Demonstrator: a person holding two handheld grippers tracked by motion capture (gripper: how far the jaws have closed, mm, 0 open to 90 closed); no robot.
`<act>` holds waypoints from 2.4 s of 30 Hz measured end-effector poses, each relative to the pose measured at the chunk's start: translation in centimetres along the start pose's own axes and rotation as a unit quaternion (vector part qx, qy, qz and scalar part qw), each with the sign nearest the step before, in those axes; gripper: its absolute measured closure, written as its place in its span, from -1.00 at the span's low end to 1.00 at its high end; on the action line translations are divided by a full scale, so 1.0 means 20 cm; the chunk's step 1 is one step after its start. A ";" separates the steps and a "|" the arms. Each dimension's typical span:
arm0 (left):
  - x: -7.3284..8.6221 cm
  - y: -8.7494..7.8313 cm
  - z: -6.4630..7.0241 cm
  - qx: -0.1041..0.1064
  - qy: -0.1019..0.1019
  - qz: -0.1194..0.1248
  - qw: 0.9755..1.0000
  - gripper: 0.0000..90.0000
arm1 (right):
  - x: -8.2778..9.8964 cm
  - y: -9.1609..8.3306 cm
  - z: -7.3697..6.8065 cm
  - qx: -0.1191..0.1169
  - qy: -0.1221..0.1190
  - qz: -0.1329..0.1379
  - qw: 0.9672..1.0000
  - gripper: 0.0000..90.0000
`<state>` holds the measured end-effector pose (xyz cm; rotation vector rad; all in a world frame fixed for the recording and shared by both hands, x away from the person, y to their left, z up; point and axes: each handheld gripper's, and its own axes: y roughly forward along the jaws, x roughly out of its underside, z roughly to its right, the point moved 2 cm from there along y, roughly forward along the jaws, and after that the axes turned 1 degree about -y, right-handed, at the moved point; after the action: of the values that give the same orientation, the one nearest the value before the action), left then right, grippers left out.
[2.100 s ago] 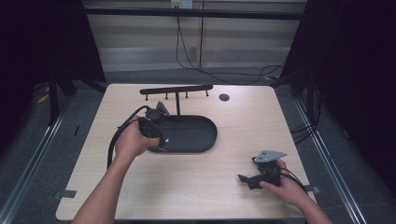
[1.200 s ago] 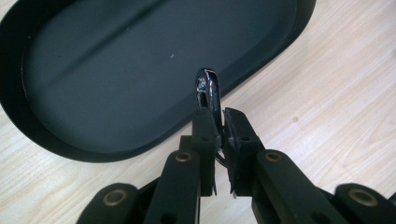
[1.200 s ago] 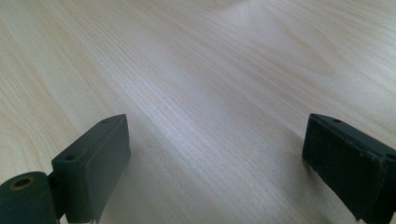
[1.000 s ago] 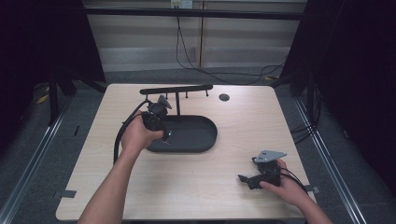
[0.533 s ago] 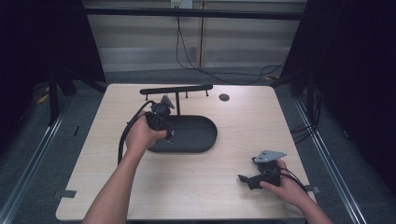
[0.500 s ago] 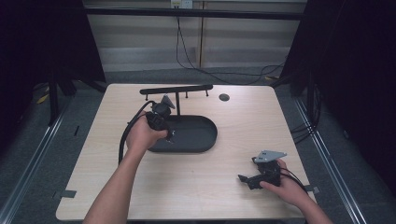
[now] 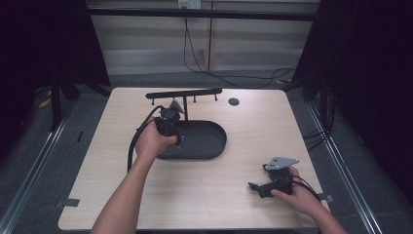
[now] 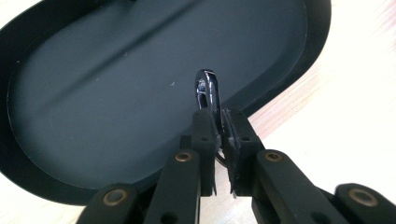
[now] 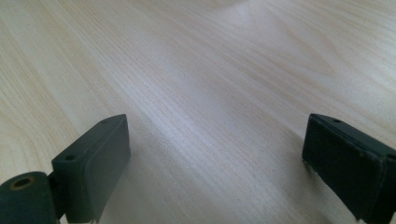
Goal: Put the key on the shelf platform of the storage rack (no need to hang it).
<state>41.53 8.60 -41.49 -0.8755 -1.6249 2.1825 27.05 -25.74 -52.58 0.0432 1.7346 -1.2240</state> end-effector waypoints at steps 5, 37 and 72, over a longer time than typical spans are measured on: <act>-0.01 0.01 -0.01 -0.003 -0.004 0.003 1.000 0.86 | 0.00 0.00 0.00 0.000 0.000 0.000 1.000 -0.84; -0.04 0.13 -0.01 -0.011 -0.012 0.009 1.000 0.86 | 0.00 0.00 0.00 -0.001 -0.001 0.000 1.000 -0.84; -0.09 0.23 -0.01 -0.016 -0.020 0.013 1.000 0.85 | 0.00 0.00 0.00 -0.003 -0.004 -0.001 1.000 -0.84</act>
<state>43.69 6.32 -45.34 -0.8716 -1.6799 2.2123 27.02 -25.80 -52.58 0.0340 1.7307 -1.2189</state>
